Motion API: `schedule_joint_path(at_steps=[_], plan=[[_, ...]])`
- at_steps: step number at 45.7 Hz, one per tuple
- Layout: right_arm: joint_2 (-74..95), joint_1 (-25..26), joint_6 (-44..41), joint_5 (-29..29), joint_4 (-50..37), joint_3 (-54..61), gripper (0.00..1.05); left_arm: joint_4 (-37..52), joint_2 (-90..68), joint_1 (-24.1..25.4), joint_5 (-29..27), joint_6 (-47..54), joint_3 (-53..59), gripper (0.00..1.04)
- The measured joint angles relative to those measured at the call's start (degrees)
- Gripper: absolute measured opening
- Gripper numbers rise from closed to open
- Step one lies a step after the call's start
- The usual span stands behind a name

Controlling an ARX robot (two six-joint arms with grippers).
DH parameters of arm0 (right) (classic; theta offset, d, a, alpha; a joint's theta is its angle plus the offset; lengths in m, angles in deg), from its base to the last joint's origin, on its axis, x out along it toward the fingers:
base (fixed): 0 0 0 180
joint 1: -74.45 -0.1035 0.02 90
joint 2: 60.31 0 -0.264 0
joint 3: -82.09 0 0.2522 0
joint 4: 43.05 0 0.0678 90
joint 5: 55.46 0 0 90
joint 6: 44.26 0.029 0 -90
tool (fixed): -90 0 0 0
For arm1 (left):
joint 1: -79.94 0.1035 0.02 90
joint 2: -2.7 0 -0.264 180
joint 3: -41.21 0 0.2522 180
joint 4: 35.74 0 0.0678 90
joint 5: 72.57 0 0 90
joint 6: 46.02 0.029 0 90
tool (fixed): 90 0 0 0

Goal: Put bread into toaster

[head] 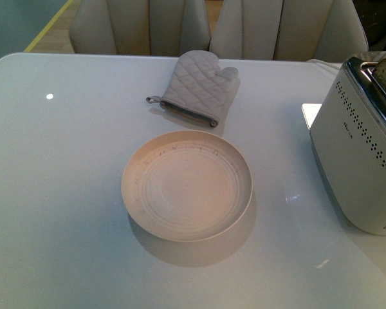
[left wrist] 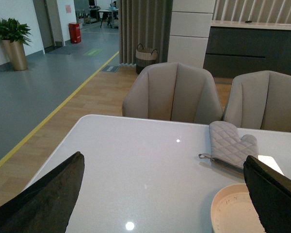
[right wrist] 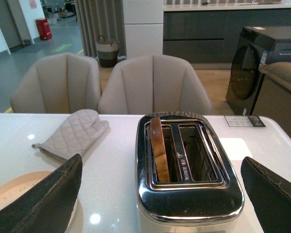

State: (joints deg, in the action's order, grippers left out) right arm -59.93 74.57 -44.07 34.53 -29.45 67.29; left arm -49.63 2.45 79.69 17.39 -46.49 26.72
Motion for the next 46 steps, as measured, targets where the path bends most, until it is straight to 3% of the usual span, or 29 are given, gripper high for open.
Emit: schedule_joint_path(at_steps=[46], plan=[[0.00, 0.00, 0.00, 0.00, 0.00, 0.00, 0.96, 0.00, 0.00, 0.00, 0.02, 0.00, 0.00, 0.98]])
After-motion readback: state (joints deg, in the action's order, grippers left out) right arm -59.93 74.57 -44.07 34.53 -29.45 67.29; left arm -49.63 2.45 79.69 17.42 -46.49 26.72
